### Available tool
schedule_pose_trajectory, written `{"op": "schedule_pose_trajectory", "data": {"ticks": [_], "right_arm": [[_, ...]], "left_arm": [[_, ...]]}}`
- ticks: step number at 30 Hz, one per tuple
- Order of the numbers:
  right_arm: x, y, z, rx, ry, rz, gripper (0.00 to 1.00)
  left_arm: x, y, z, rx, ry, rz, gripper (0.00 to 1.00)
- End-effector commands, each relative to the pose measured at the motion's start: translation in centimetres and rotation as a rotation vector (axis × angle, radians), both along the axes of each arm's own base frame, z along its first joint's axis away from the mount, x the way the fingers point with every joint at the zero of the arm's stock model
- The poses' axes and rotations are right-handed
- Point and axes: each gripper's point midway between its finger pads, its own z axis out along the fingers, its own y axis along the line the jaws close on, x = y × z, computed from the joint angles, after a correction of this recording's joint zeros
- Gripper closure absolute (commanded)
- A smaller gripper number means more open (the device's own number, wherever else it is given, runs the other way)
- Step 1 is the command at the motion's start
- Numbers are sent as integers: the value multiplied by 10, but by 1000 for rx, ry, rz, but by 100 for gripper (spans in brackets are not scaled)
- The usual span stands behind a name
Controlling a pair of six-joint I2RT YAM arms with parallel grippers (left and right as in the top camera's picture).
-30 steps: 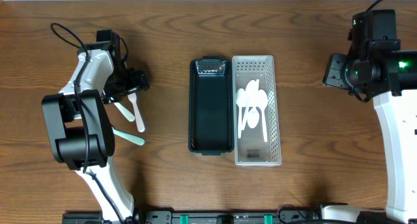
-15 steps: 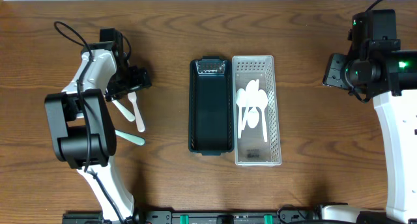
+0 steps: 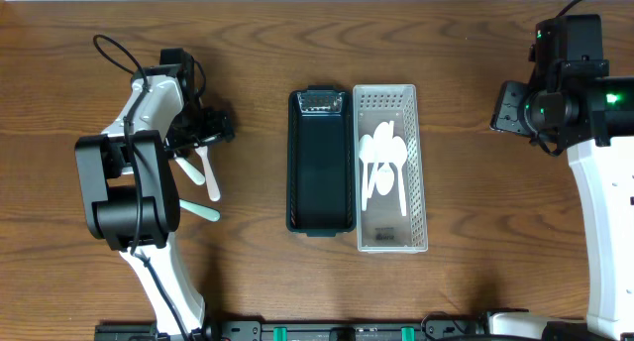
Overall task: Pack container
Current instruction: 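Close the left gripper on the upright white fork's handle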
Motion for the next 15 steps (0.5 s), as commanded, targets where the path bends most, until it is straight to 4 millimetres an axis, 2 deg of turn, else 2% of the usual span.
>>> {"op": "schedule_pose_trajectory", "data": {"ticks": [1, 4, 15], "right_arm": [[-1, -2, -3, -7, 11, 12, 41], [-1, -2, -3, -7, 12, 12, 41], [-2, -2, -3, -8, 16, 12, 41]], "left_arm": [[-5, 0, -9, -1, 38, 6, 10], [-6, 0, -9, -2, 41, 6, 24], [1, 1, -10, 1, 14, 6, 43]]}}
